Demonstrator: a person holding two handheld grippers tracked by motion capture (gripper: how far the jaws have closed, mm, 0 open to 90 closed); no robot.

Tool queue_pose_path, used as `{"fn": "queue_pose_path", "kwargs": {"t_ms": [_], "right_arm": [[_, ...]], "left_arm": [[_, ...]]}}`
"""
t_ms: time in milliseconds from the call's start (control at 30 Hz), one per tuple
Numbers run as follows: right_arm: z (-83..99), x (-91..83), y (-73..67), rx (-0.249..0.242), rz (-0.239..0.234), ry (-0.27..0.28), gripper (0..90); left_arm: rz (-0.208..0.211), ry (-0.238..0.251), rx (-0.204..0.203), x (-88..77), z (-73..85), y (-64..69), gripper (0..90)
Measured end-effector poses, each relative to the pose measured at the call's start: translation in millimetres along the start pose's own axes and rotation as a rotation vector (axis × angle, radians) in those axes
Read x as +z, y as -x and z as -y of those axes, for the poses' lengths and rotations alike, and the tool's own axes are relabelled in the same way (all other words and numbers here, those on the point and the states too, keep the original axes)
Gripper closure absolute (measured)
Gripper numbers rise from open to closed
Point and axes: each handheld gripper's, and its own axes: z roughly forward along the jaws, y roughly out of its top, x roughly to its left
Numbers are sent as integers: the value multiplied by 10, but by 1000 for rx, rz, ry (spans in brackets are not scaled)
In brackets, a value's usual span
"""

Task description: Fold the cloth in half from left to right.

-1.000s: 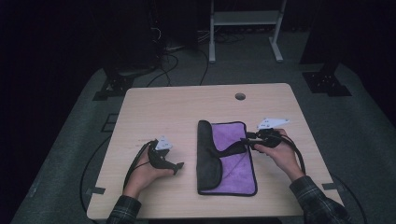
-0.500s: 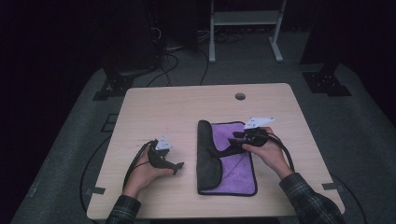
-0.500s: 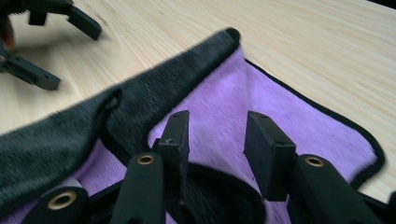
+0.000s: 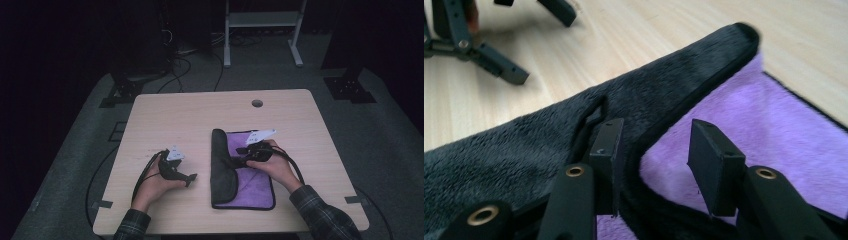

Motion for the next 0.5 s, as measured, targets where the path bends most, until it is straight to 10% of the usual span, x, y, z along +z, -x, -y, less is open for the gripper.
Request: {"fn": "queue_pose_path", "kwargs": {"t_ms": [500], "right_arm": [[46,95,-35,-33,-8,-81,866]], "left_arm": [[-2,1,-2,1,-1,1,0]]}}
